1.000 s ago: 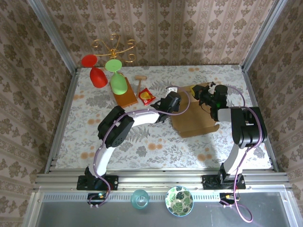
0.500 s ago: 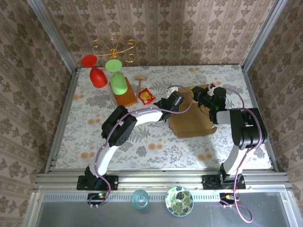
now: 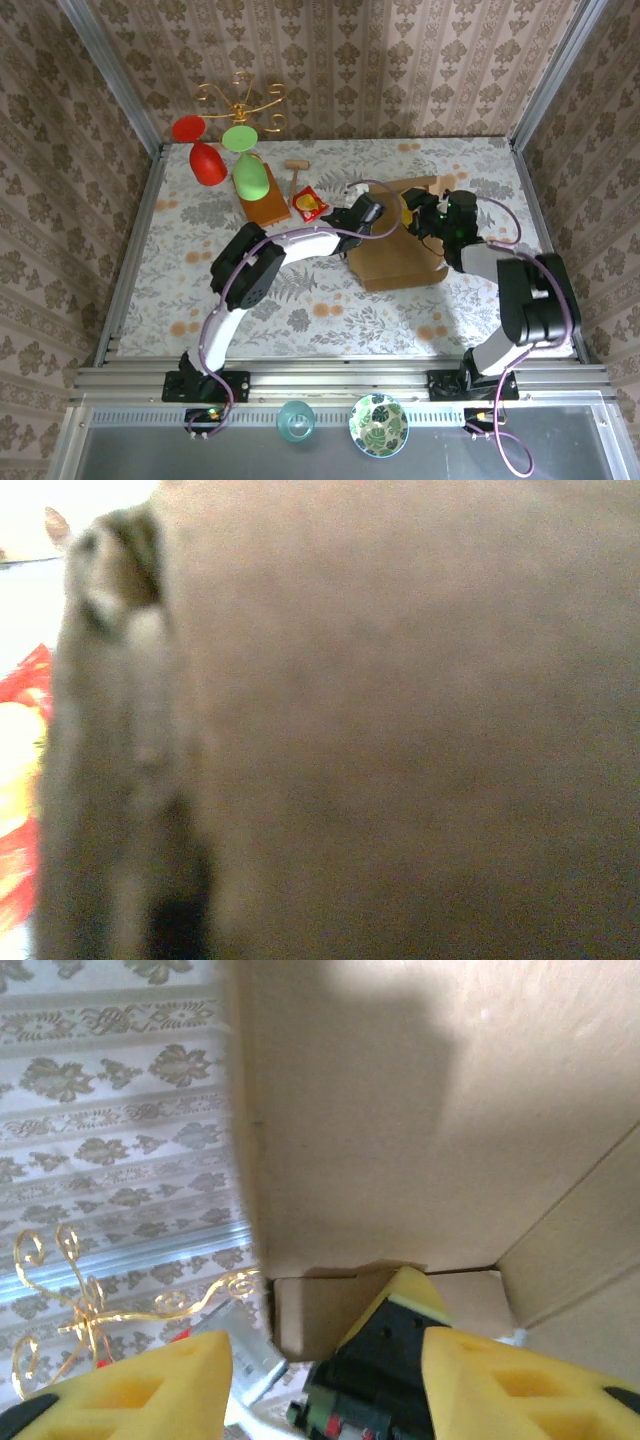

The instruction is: Fold the paper box

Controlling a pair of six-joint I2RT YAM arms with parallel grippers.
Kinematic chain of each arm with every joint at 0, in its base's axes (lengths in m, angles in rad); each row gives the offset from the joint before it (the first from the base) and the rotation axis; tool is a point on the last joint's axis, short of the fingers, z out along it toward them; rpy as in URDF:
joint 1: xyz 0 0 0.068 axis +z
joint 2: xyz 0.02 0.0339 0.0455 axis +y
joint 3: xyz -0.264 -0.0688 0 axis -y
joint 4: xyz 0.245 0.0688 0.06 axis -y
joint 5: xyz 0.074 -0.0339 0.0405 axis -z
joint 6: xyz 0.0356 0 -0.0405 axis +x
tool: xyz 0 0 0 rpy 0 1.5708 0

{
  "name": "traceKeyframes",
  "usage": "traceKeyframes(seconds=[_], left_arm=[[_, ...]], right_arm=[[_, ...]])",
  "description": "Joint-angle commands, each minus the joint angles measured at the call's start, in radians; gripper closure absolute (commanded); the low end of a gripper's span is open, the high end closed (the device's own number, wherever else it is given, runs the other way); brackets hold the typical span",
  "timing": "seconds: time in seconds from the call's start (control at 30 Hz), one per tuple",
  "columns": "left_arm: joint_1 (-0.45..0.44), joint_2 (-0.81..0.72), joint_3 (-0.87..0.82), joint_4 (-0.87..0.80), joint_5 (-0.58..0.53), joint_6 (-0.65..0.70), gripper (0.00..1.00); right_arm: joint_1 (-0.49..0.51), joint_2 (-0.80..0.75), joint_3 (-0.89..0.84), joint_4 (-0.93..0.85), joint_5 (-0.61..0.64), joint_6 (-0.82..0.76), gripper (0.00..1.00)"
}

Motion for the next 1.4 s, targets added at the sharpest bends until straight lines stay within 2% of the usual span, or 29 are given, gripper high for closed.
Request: traceKeyframes(seconds=[0.0, 0.1, 0.2, 0.43, 0.8, 1.0, 1.2, 1.37], left_arm=[[0.023, -0.071, -0.076, -0.018, -0.032, 0.110, 1.00], [0.026, -0.113, -0.122, 0.006, -0.030, 0.158, 1.00], [0.029, -0.146, -0.160, 0.015, -0.033, 0.170, 1.00], [0.035, -0.175, -0.194, 0.006, -0.025, 0.158, 1.00], [0.037, -0.164, -0.180, -0.011, 0.004, 0.133, 1.00], [0.047, -0.157, -0.171, -0.024, 0.036, 0.109, 1.00], [0.063, -0.163, -0.156, -0.055, 0.068, 0.072, 1.00], [0.072, -0.161, -0.145, -0.075, 0.087, 0.068, 1.00]], right_arm=[[-0.034, -0.164, 0.080, -0.335, 0.054, -0.142, 0.35], [-0.071, -0.248, 0.119, -0.482, 0.082, -0.191, 0.33], [-0.097, -0.232, 0.172, -0.574, 0.094, -0.249, 0.34], [-0.108, -0.030, 0.350, -0.616, 0.057, -0.324, 0.40], [-0.077, 0.150, 0.441, -0.565, -0.025, -0.304, 0.41], [-0.075, 0.145, 0.401, -0.485, -0.063, -0.244, 0.36], [-0.160, 0.005, 0.241, -0.490, 0.022, -0.279, 0.30], [-0.178, -0.059, 0.085, -0.427, 0.059, -0.300, 0.39]])
